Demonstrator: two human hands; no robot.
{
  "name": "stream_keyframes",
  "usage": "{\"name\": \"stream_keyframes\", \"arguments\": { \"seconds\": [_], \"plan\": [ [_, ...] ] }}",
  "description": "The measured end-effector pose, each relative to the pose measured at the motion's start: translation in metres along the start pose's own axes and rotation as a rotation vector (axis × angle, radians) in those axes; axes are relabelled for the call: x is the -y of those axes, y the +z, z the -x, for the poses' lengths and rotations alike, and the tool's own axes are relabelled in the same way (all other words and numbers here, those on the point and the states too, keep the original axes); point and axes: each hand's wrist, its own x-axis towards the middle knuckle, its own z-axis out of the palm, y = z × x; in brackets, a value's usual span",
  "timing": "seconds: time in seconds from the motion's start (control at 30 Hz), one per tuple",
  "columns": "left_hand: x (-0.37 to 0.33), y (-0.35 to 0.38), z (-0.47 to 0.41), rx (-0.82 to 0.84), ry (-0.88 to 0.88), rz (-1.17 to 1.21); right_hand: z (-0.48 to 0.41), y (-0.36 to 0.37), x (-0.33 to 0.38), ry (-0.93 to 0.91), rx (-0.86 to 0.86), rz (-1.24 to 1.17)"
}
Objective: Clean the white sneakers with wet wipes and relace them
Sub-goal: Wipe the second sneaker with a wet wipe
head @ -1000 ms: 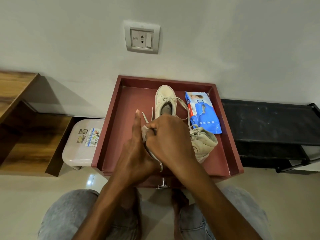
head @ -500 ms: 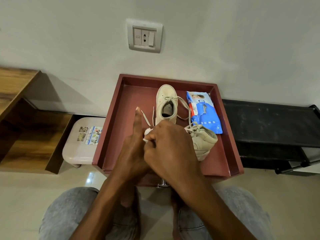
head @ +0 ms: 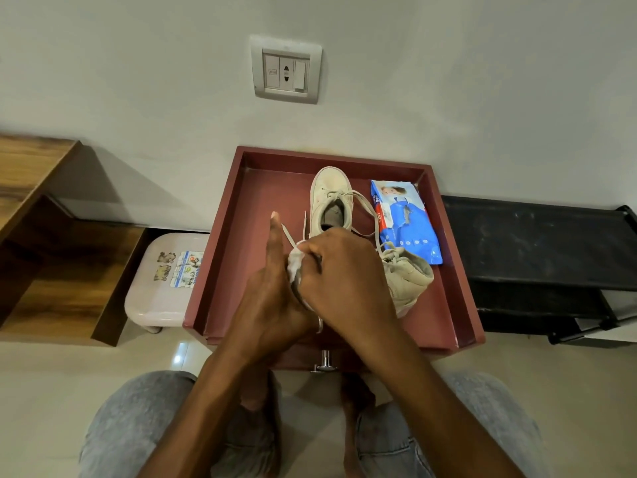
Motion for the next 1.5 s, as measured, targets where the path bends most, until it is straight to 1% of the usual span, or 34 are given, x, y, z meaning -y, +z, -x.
{"name": "stream_keyframes", "arguments": {
  "seconds": [0.1, 0.17, 0.23, 0.33, 0.43, 0.57, 0.63, 0.77, 0.9, 1.0, 1.03, 1.1, 1.2, 1.27, 1.33, 1.37, 1.43, 1.5],
  "plan": [
    [0.001, -0.003, 0.001, 0.009, -0.016, -0.018, -0.006, 0.005, 0.001, 0.018, 0.005, 0.015],
    [0.0, -0.006, 0.002, -0.001, -0.031, -0.015, 0.004, 0.003, 0.006, -0.03, 0.016, 0.052],
    [-0.001, -0.008, 0.0, -0.024, -0.032, -0.034, 0.017, -0.002, 0.011, -0.086, 0.035, 0.039],
    [-0.005, -0.006, -0.003, -0.026, -0.049, -0.03, 0.013, -0.003, 0.001, -0.074, -0.02, -0.037],
    [-0.005, -0.003, -0.003, 0.003, -0.032, -0.048, -0.002, 0.002, -0.008, -0.031, -0.067, -0.01],
    [-0.005, -0.009, -0.003, -0.012, -0.037, -0.034, 0.019, 0.004, -0.004, -0.104, -0.046, 0.038],
    [-0.007, -0.01, -0.004, -0.03, -0.048, -0.042, 0.023, 0.001, -0.004, -0.116, -0.025, 0.012],
    [-0.004, -0.008, -0.004, -0.004, -0.031, -0.078, 0.0, 0.004, -0.012, -0.096, -0.063, -0.063],
    [-0.002, -0.01, -0.003, 0.012, -0.047, -0.06, 0.013, 0.012, -0.007, -0.159, -0.03, -0.012],
    [-0.005, -0.015, -0.004, -0.009, -0.073, -0.066, 0.026, 0.01, -0.014, -0.227, -0.012, -0.074],
    [-0.006, -0.017, -0.005, -0.023, -0.098, -0.055, 0.026, 0.006, -0.021, -0.216, -0.001, -0.079],
    [-0.01, -0.022, -0.007, -0.037, -0.14, -0.02, 0.023, -0.005, -0.036, -0.126, 0.027, -0.068],
    [-0.014, -0.023, -0.008, -0.027, -0.157, -0.006, 0.021, -0.011, -0.049, -0.031, -0.028, -0.092],
    [-0.014, -0.021, -0.008, -0.02, -0.145, -0.023, 0.023, -0.006, -0.038, -0.071, -0.051, -0.1],
    [-0.009, -0.02, -0.006, -0.02, -0.133, -0.043, 0.025, 0.004, -0.025, -0.181, -0.035, -0.073],
    [-0.007, -0.021, -0.005, -0.017, -0.13, -0.051, 0.025, 0.004, -0.023, -0.201, -0.013, -0.079],
    [-0.005, -0.023, -0.004, -0.007, -0.125, -0.058, 0.022, -0.002, -0.033, -0.132, 0.035, -0.103],
    [-0.004, -0.024, -0.004, 0.013, -0.119, -0.058, 0.018, -0.008, -0.046, -0.049, 0.025, -0.107]
  ]
}}
